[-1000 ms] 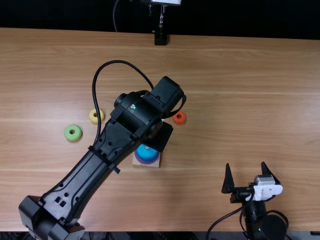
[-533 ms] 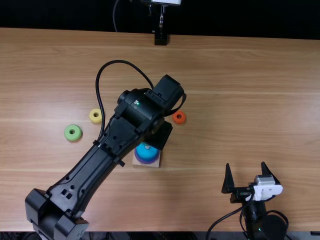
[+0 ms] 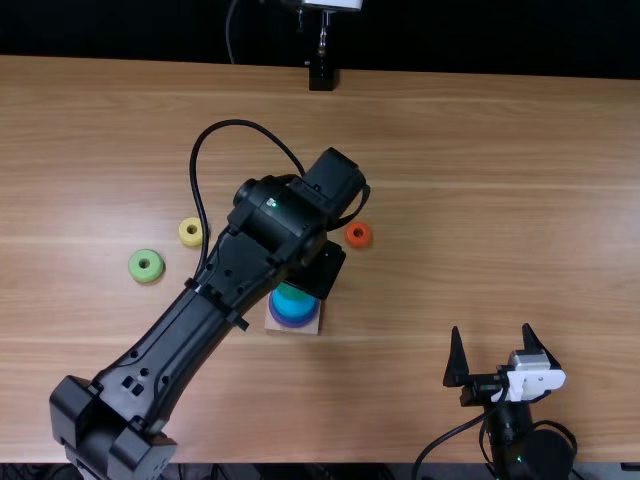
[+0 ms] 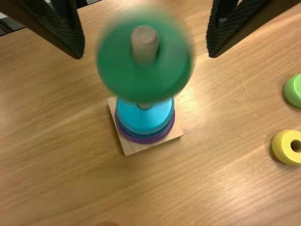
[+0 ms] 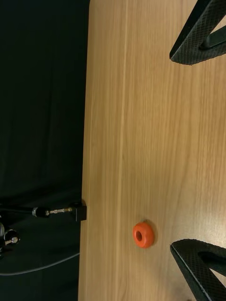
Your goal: Build the Hanoi tower: stack the rings onto the peg from bottom to top in this color order: purple, dark blue, light blue, dark green, light green, yellow, orange.
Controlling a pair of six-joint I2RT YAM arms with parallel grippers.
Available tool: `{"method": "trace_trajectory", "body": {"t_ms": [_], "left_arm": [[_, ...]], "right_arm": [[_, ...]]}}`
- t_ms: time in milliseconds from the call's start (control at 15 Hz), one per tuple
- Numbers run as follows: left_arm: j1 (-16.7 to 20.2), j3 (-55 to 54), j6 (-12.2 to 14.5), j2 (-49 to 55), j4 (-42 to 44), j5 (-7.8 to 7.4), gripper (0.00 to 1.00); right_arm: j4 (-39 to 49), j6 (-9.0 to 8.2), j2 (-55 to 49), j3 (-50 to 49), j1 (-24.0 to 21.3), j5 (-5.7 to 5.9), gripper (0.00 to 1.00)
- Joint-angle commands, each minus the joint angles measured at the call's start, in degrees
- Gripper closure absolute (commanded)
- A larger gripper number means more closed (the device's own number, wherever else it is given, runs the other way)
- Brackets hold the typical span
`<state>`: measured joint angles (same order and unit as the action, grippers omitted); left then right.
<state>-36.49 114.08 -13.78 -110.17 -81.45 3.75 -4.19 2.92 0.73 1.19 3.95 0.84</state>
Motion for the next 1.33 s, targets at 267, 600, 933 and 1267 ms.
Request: {"method": "trace_trajectory", "body": {"t_ms": [267, 600, 933, 1267], "left_arm": [[5.3, -0.2, -0.4, 0.5, 10.4, -3.01, 0.00], [16.2, -0.9, 0.4, 3.9, 14.6, -1.22, 0.00], [28.4, -16.3, 10.3, 10.0, 19.8, 0.58, 0.00], [34.1, -39.8, 15.8, 15.2, 46.3, -1.32, 0.00]], "right_arm": [[-0.9, -0.07, -0.7, -0.7, -0.8, -0.21, 0.00], [-1.0, -0.07, -0.7, -0.7, -0.8, -0.21, 0.00], [-0.9, -0.07, -0.7, -0.7, -0.8, -0.21, 0.00], [-1.0, -0.07, -0.7, -0.7, -0.8, -0.21, 0.00]]}}
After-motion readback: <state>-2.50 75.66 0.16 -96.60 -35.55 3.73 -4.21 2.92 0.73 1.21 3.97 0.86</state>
